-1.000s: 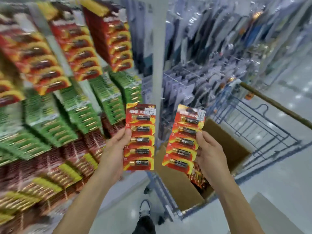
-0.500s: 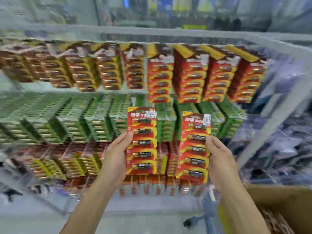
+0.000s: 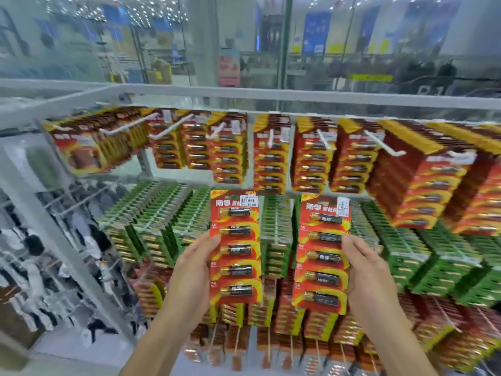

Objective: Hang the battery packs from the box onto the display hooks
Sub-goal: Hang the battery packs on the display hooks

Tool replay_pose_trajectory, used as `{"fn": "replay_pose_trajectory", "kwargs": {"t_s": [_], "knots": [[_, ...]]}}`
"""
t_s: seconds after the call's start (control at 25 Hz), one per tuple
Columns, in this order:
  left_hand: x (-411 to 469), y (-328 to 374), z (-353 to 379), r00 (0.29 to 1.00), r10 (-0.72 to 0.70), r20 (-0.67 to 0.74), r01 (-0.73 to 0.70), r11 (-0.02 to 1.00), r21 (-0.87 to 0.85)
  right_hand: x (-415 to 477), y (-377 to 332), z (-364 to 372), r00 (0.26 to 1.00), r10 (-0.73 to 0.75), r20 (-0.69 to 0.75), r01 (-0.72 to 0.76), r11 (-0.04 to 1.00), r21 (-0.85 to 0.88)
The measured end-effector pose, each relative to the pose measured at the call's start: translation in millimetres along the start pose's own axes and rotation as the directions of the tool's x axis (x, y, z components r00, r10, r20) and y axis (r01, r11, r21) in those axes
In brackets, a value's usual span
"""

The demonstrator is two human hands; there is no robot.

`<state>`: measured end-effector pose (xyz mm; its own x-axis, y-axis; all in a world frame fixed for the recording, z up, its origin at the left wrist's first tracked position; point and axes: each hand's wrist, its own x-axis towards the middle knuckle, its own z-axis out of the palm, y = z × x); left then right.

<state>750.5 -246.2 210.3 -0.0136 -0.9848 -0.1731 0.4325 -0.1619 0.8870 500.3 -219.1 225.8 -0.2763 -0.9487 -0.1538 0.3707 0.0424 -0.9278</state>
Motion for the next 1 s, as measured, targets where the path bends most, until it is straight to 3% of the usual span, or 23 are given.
{"fn": "replay_pose_trajectory", "kwargs": {"t_s": [0.32,0.6,0.72,1.0], "knots": [[39,34,-54,0.997,-0.014,-0.074,0.011,0.999,-0.035,23,30,80,0.988,0.154,-0.03,-0.15,0.983,0.102],[56,70,-60,0.954,0.225,-0.198,-0.228,0.974,0.006,55,37,101,0.983,0.179,0.033,-0.182,0.971,0.154],[67,92,-68,0.926,0.311,-0.215,-0.308,0.95,0.049,58,38,114,0.987,0.137,0.078,-0.143,0.987,0.077],[93,110,-82,0.925,0.322,-0.202,-0.305,0.946,0.108,63,38,136,0.977,0.206,0.052,-0.21,0.973,0.096]]}}
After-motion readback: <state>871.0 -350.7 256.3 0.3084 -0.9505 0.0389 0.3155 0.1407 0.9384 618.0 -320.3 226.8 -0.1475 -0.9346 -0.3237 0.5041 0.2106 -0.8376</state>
